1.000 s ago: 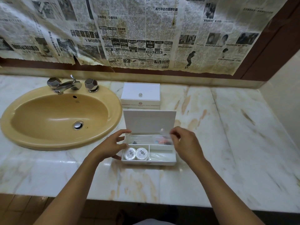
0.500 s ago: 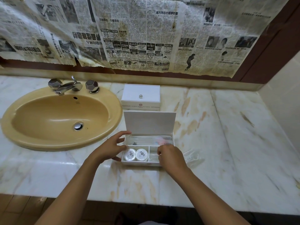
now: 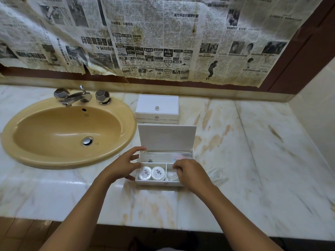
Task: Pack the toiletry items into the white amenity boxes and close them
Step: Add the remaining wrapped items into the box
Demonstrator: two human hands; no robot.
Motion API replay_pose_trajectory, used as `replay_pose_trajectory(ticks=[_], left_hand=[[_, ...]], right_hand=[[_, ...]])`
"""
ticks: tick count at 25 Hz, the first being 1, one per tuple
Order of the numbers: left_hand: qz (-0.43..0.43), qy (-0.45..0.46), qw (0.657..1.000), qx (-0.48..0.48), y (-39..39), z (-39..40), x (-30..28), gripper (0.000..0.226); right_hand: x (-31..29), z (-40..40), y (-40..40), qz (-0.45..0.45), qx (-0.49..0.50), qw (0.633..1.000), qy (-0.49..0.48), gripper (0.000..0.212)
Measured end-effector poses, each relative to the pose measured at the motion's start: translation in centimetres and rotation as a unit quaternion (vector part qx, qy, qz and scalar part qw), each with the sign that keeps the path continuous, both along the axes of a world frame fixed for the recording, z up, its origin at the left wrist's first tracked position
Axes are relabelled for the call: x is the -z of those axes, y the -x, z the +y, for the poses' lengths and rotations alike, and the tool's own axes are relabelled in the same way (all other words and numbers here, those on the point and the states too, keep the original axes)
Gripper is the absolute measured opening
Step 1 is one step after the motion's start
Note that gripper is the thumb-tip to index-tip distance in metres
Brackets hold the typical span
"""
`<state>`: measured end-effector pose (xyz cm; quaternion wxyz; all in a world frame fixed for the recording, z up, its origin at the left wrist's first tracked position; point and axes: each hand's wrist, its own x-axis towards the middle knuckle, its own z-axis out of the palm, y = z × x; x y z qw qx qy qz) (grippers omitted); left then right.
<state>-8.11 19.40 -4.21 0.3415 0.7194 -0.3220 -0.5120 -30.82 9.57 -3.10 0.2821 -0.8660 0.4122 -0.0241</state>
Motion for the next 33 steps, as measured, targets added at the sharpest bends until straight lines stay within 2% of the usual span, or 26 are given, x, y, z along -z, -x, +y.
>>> replay_pose_trajectory(ticks=[4, 9, 12, 15, 19, 28, 33], left_hand=[[0.000, -0.002, 1.000, -0.001, 0.0, -0.2, -0.1, 0.053], [0.003, -0.006, 1.000, -0.003, 0.0, -0.2, -0.2, 0.051], [0.006, -0.005, 1.000, -0.004, 0.0, -0.2, -0.3, 0.051], [0.008, -0.003, 1.000, -0.004, 0.0, -0.2, -0.2, 0.051], [0.007, -0.002, 1.000, -0.004, -0.1, -0.2, -0.2, 0.051], [0.004, -0.002, 1.000, -0.004, -0.1, -0.2, -0.4, 0.051], [0.007, -0.001, 1.000, -0.005, -0.1, -0.3, -0.3, 0.051]], right_hand=[[-1.8, -1.9, 1.5, -0.070, 0.080, 0.994, 0.041, 0.025], [0.4, -4.2, 4.1, 0.033, 0.126, 0.991, 0.032, 0.030], [2.1, -4.4, 5.0, 0.104, 0.120, 0.987, -0.003, 0.040], [2.7, -3.9, 5.3, 0.137, 0.112, 0.984, -0.017, 0.042], [3.0, -3.6, 5.3, 0.146, 0.125, 0.981, -0.014, 0.033], [2.3, -4.1, 5.2, 0.117, 0.148, 0.982, -0.011, 0.035], [1.7, -3.6, 5.1, 0.169, 0.099, 0.980, 0.017, 0.040]])
